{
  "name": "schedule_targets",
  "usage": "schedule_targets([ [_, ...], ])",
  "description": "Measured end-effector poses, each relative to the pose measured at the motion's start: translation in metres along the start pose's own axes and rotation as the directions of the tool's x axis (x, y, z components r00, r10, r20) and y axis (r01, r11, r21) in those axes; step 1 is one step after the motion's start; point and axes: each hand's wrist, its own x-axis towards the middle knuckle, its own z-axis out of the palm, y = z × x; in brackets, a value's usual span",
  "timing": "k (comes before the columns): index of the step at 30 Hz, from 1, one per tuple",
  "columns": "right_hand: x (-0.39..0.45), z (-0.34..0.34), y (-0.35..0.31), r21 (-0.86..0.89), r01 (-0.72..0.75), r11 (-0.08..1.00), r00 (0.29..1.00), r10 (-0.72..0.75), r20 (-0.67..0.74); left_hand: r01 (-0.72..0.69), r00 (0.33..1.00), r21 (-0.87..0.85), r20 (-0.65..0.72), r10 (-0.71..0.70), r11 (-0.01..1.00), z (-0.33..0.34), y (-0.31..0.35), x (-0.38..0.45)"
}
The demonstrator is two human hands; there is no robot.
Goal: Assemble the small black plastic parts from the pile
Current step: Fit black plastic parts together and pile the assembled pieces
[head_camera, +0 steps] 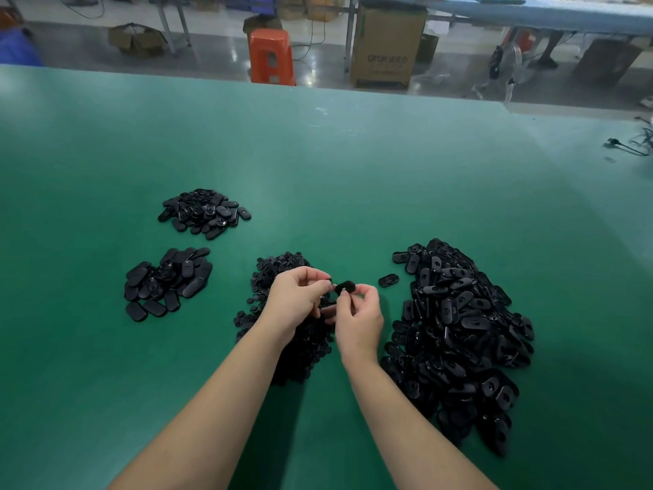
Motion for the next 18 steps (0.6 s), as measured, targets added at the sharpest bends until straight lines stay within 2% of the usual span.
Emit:
schedule_targets([
  [3,0.0,-0.001,0.001,-0.038,0.002,0.999,0.999,-0.003,-0.042,-0.002,0.999,0.062,0.047,-0.001,0.998,0.006,0.004,-0.005],
  [6,-0.001,-0.003,0.0,-0.007,0.013,1.0,1.0,-0.013,-0.018,0.011,0.997,0.065,0.077,-0.016,0.998,0.012,0.006,-0.008],
  [11,0.001,-0.002,0.001,-0.004,0.017,1.0,1.0,-0.017,-0.023,-0.027,0.997,0.137,0.072,0.017,0.99,0.016,0.008,-0.008],
  [18,0.003,-0.002,0.003,-0.073,0.043,0.996,0.996,-0.048,-0.071,-0.124,0.992,0.393,0.068,0.106,0.911,0.018,0.006,-0.007],
])
